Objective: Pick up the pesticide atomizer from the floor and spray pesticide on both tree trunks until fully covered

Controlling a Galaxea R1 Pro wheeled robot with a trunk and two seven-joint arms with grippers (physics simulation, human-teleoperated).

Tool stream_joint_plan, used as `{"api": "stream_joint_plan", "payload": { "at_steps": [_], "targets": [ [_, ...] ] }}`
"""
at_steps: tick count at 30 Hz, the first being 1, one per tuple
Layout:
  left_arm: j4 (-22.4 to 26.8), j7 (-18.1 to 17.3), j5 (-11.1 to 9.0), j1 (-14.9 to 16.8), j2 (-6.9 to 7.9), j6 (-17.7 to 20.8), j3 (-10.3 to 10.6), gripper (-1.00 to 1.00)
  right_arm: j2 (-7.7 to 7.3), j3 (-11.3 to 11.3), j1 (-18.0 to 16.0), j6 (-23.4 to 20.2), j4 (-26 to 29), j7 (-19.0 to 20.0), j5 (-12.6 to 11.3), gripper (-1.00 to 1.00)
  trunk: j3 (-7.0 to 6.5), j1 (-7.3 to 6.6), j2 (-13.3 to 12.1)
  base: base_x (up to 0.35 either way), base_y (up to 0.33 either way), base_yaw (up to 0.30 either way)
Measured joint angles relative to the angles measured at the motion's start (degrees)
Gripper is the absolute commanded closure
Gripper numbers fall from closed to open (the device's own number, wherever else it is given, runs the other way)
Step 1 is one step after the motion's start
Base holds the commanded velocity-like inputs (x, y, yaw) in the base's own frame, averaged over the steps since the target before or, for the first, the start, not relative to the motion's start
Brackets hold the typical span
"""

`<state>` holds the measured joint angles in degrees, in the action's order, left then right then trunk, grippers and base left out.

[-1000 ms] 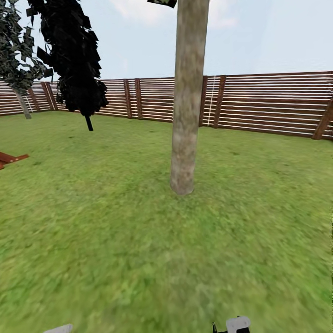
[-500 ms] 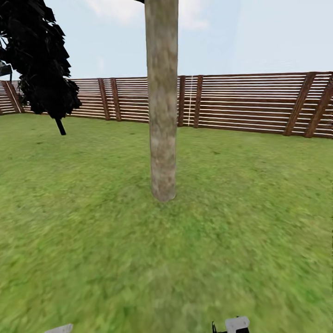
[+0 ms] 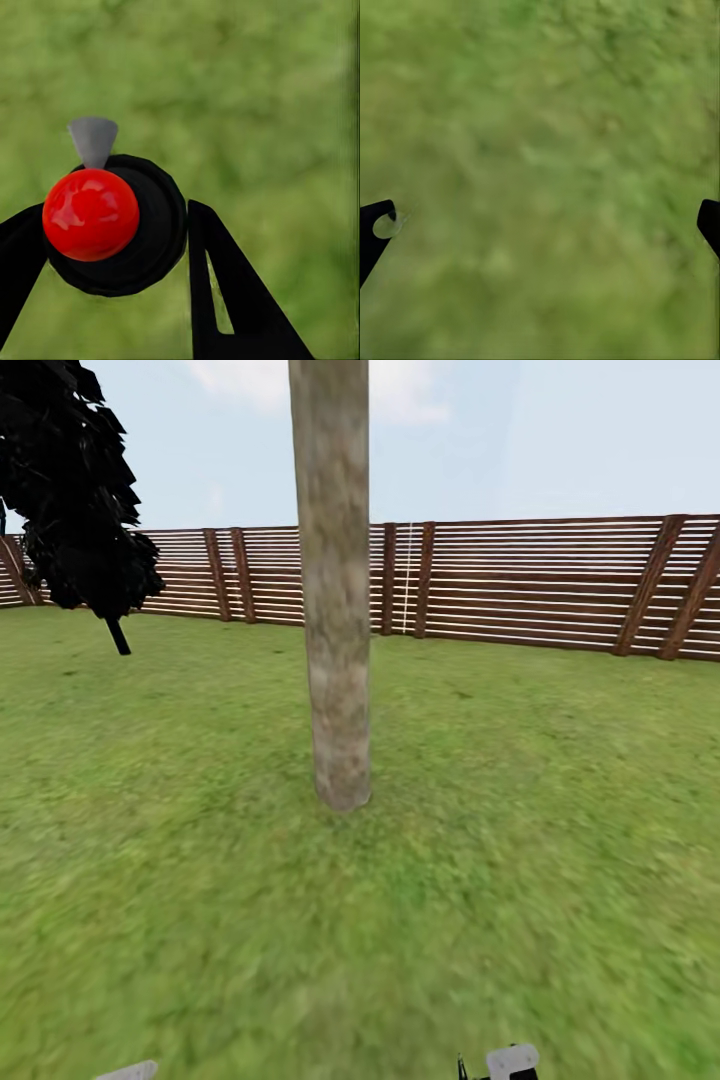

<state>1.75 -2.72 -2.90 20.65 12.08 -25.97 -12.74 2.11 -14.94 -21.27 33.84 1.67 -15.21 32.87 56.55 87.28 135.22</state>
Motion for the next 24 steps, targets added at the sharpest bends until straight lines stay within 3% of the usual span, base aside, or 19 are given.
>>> {"api": "stream_joint_plan", "payload": {
  "at_steps": [20, 22, 24],
  "targets": [
    [0.7, 0.2, 0.4, 0.0, -0.11, 0.0, 0.2, 1.00, -0.44, -0.1, 0.0, -0.1, 0.3, -0.1, 0.1, -1.00, 0.00, 0.00, 0.0, 0.338, -0.025, 0.000],
    [1.1, 0.1, 1.4, 0.0, -0.13, 0.0, 0.2, 1.00, -0.38, -0.1, 0.0, -0.2, 2.6, 0.3, 0.1, -1.00, 0.00, 0.00, 0.0, 0.261, 0.000, 0.000],
    [3.2, 0.0, 3.1, 0.1, -0.08, -0.1, 0.4, 1.00, -0.32, 0.1, 0.0, -0.3, 8.7, 4.4, 0.2, -1.00, -0.01, 0.00, 0.0, 0.076, 0.000, 0.000]
  ]
}}
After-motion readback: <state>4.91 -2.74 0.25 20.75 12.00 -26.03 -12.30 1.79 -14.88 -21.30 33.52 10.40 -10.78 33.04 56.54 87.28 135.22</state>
